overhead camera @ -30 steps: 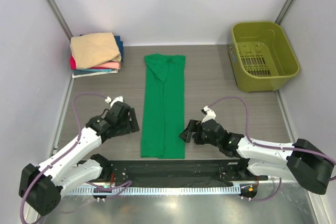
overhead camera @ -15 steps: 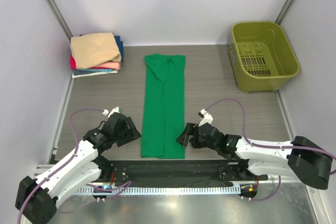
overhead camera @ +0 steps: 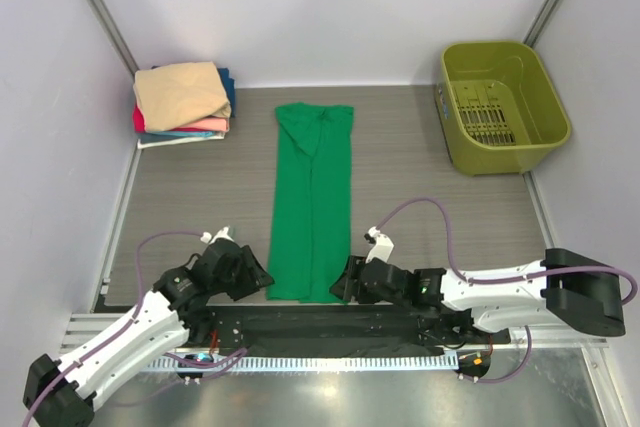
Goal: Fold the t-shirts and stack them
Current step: Fold the tshirt
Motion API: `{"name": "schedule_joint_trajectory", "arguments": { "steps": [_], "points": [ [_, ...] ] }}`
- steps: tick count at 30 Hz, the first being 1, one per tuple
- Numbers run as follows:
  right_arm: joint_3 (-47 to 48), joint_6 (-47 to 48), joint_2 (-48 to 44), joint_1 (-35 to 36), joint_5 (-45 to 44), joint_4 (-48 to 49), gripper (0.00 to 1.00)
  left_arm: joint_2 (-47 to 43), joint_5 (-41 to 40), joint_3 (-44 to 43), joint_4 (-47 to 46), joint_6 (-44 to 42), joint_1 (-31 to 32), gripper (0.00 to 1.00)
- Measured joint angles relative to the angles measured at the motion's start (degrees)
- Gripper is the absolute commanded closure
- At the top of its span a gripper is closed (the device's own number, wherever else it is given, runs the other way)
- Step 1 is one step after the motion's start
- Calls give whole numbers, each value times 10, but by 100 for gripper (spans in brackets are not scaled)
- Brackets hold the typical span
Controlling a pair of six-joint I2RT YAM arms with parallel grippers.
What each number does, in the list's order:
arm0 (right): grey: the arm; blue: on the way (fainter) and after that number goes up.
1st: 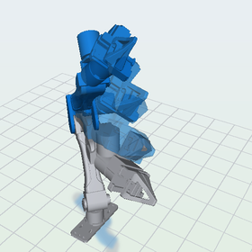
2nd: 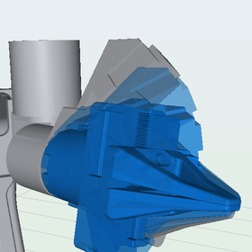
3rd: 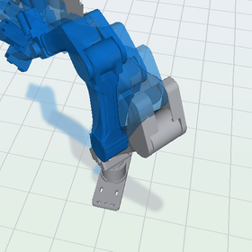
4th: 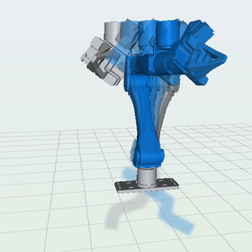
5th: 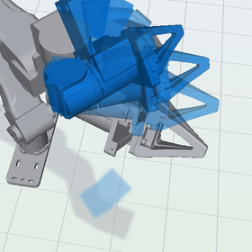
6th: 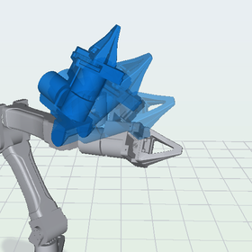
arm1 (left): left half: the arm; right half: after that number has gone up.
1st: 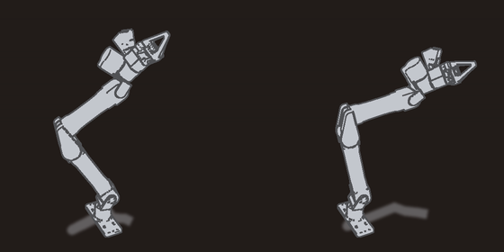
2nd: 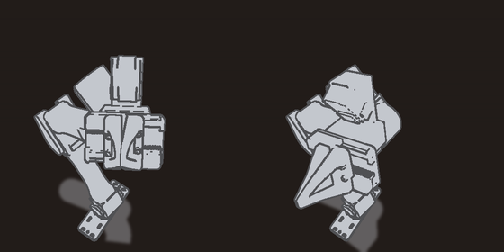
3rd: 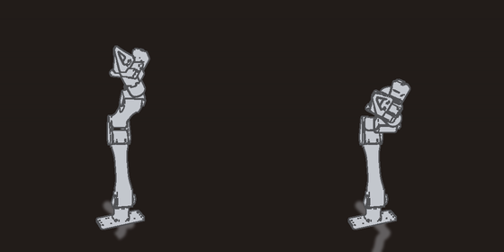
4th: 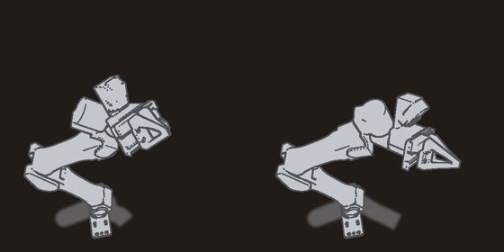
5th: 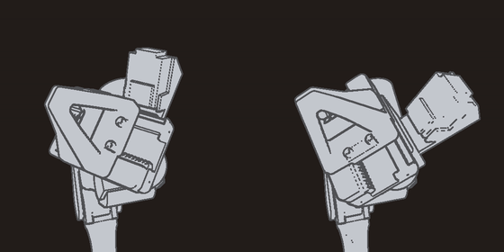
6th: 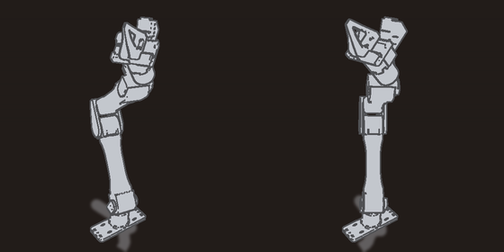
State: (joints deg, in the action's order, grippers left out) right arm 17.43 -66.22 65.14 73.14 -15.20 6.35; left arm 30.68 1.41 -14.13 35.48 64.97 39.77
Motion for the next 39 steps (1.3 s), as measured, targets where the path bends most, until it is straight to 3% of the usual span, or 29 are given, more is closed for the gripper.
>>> {"name": "schedule_joint_trajectory", "arguments": {
  "steps": [16, 22, 25, 26, 28, 39],
  "points": [
    [7, -76, -6, 48, -41, -63, 58, -22, 16, 16, 4, 37, 38, 62],
    [7, -78, -4, 48, -44, -76, 76, -26, 17, 23, 3, 40, 42, 79],
    [7, -78, -2, 48, -44, -78, 87, -33, 17, 29, -2, 41, 42, 91],
    [7, -78, -2, 48, -44, -81, 93, -35, 17, 30, -5, 41, 42, 99],
    [7, -78, -1, 48, -44, -83, 99, -37, 17, 32, -11, 40, 44, 100],
    [19, -73, -69, 48, -71, -183, 99, -13, 16, 4, -20, 35, 49, 100]
  ]
}}
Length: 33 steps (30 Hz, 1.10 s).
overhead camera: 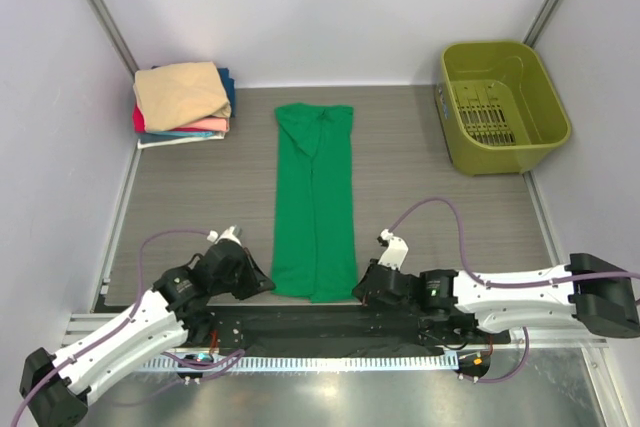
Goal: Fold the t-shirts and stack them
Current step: Fold the tshirt
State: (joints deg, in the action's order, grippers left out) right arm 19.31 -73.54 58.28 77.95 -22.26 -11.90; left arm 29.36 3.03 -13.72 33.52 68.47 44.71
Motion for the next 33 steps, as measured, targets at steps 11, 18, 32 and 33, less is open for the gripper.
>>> {"name": "schedule_joint_trajectory", "arguments": {
  "steps": [11, 18, 32, 33],
  "points": [
    [106, 84, -22, -51, -66, -80, 99, 91, -51, -157, 16, -49, 1, 100],
    [175, 184, 15, -159, -59, -86, 99, 179, -85, -237, 14, -93, -15, 100],
    [328, 358, 169, -343, 28, -47, 99, 379, -49, -371, -51, -194, -155, 100],
    [337, 367, 181, -351, 35, -42, 99, 395, -42, -381, -59, -199, -165, 100]
  ]
}}
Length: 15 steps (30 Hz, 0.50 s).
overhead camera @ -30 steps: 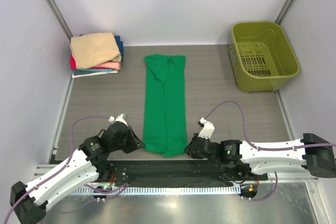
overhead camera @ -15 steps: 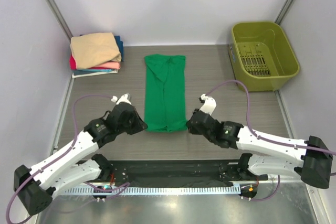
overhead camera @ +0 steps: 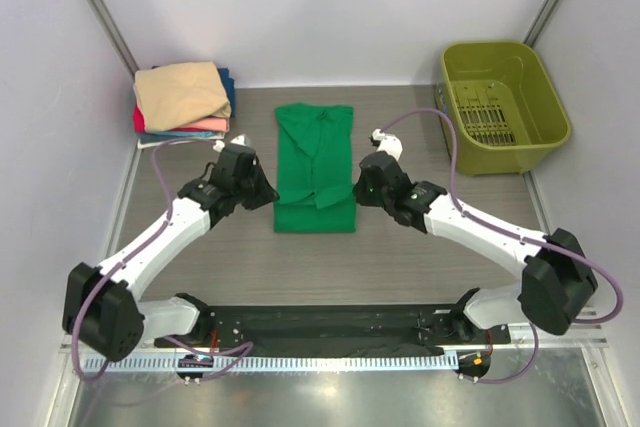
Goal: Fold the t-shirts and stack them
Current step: Fold the tshirt
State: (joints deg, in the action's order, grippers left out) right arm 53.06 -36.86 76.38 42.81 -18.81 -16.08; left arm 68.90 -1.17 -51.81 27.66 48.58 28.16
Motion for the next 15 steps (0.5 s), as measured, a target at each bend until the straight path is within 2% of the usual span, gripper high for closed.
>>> {"name": "schedule_joint_trajectory", "arguments": {
  "steps": [7, 15],
  "points": [
    [40, 34, 72, -47, 44, 27, 99, 97, 48, -39, -39, -22, -57, 100],
    [86, 54, 155, -83, 82, 45, 99, 194, 76, -90, -59, -30, -83, 100]
  ]
}}
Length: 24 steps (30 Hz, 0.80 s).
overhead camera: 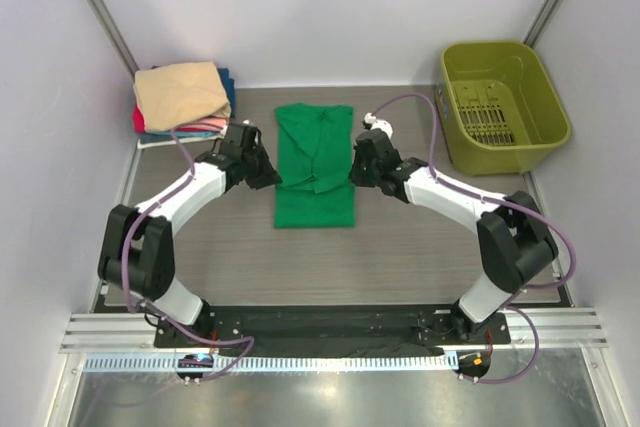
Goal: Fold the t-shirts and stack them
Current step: Fold the tshirt
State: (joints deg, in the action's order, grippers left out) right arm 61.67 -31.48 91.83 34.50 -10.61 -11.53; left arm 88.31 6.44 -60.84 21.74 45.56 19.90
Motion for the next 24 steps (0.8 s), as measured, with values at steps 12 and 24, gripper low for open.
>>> {"name": "schedule_joint_trajectory", "arguments": {
  "steps": [12, 24],
  "points": [
    [356, 21, 278, -115, 83, -70, 30, 339, 52, -415, 107, -8, -70, 50],
    [77, -1, 43, -99, 160, -40, 29, 99, 75, -196, 124, -26, -56, 47]
  ]
}}
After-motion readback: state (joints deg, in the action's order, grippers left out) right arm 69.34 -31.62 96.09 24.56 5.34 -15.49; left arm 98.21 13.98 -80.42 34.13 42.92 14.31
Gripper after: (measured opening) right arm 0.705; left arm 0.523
